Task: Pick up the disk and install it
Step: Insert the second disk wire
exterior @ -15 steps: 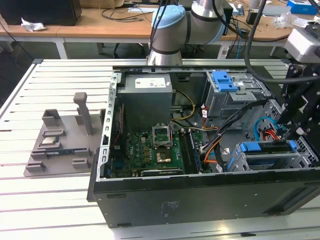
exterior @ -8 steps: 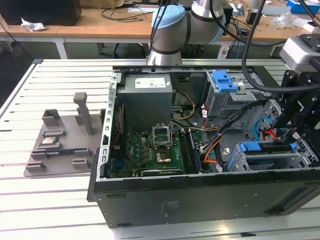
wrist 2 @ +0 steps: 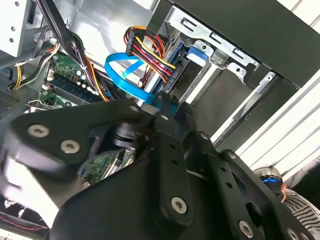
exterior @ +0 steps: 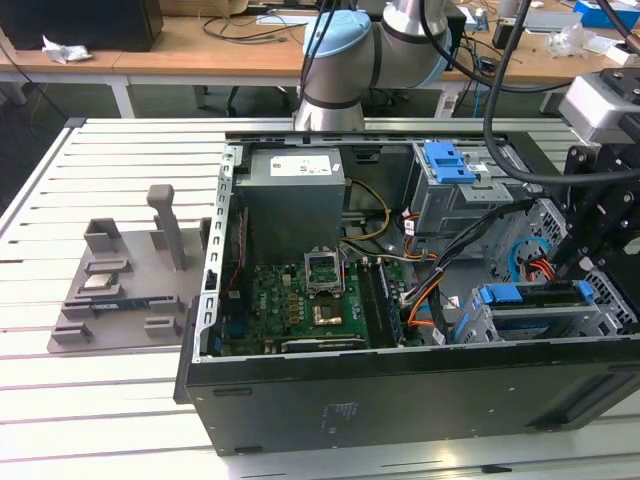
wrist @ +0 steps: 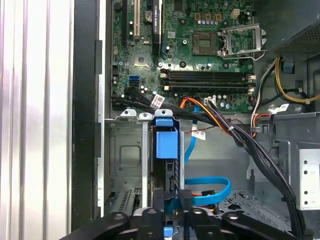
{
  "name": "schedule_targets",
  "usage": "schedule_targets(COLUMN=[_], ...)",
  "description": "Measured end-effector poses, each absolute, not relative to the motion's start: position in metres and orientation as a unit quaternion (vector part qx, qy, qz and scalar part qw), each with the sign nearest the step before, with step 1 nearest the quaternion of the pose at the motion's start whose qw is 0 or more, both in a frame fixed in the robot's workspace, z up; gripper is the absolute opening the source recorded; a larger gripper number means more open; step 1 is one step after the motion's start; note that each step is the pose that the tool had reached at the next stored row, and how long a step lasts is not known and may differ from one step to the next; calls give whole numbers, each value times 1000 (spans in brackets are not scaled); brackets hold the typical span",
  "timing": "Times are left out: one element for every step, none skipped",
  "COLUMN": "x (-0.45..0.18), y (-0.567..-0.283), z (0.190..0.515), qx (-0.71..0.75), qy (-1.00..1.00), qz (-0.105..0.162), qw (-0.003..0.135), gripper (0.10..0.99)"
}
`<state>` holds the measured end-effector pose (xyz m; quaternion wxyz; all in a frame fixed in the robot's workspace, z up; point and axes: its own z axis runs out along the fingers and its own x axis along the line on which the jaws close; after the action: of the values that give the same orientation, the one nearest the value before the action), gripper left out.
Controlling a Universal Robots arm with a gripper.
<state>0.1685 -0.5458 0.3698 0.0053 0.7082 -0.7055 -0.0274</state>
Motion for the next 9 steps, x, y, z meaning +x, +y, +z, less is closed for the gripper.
schedule_targets(x=[169, 169, 169, 169, 169, 168, 168, 168, 168], y=[-546, -546, -546, -546, -546, -547, -547, -547, -547], z=[370, 370, 370, 370, 370, 369, 369, 368, 367], qx=[708, 708, 708, 708, 708, 708, 708, 710, 719], qy=[-705, -705, -705, -705, -705, -705, -705, -703, -694], qz=[-27, -27, -27, -27, -27, -27, -24, -22, -23], qw=[5, 5, 5, 5, 5, 6, 9, 11, 12], gripper=[216, 161, 161, 161, 161, 161, 161, 161, 161])
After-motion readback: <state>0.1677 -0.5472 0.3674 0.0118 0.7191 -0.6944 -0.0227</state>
